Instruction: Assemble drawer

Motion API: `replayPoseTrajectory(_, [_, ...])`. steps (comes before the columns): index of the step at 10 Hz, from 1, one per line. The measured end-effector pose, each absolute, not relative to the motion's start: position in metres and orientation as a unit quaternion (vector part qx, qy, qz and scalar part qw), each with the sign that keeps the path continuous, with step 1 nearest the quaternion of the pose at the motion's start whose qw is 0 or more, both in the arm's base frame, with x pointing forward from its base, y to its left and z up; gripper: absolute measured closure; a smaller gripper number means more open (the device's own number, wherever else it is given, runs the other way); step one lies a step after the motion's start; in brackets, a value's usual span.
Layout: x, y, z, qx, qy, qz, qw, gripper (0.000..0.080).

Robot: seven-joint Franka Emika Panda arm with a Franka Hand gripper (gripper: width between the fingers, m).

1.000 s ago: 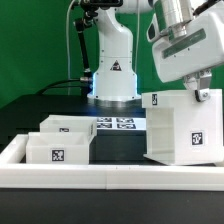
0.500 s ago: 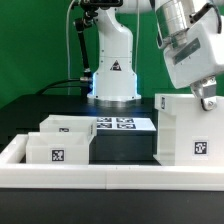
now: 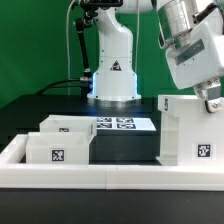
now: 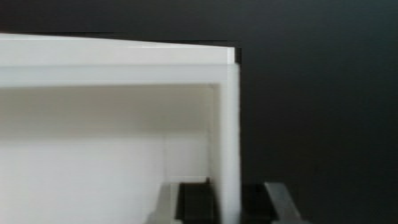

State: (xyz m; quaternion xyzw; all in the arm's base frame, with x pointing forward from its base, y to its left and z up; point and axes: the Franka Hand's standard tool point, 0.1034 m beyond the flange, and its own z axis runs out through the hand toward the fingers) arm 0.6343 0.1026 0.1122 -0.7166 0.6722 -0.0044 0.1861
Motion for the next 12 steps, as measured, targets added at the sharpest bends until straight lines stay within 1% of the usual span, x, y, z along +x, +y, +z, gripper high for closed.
replayPoseTrajectory(1, [0.634,0.103,0.112,-0.717,0.671,-0.004,0.186,0.0675])
replayPoseTrajectory(2, [0.634,0.103,0.112,-0.718,0.671,-0.004,0.186,0.0538])
replayPoseTrajectory(3, [0.634,0.103,0.112,-0.719,0.67,-0.005,0.186,0.0357])
replayPoseTrajectory(4, [0.634,0.103,0.112,-0.719,0.669,-0.005,0.186,0.0229])
replayPoseTrajectory(5, [0.634,0.102,0.113,-0.734,0.653,-0.009,0.186,0.0229])
replayPoseTrajectory(6, [0.636,0.101,0.117,-0.75,0.634,-0.016,0.187,0.0166])
replayPoseTrajectory(7, [0.636,0.101,0.125,-0.756,0.626,-0.018,0.19,0.0155])
replayPoseTrajectory(8, [0.636,0.102,0.136,-0.772,0.605,-0.022,0.192,0.0155])
replayPoseTrajectory(10, [0.631,0.1,0.156,-0.814,0.548,-0.024,0.19,0.0151])
replayPoseTrajectory(11, [0.627,0.099,0.158,-0.839,0.513,-0.02,0.181,0.0151])
replayPoseTrajectory(12, [0.625,0.097,0.158,-0.846,0.501,-0.022,0.18,0.0151])
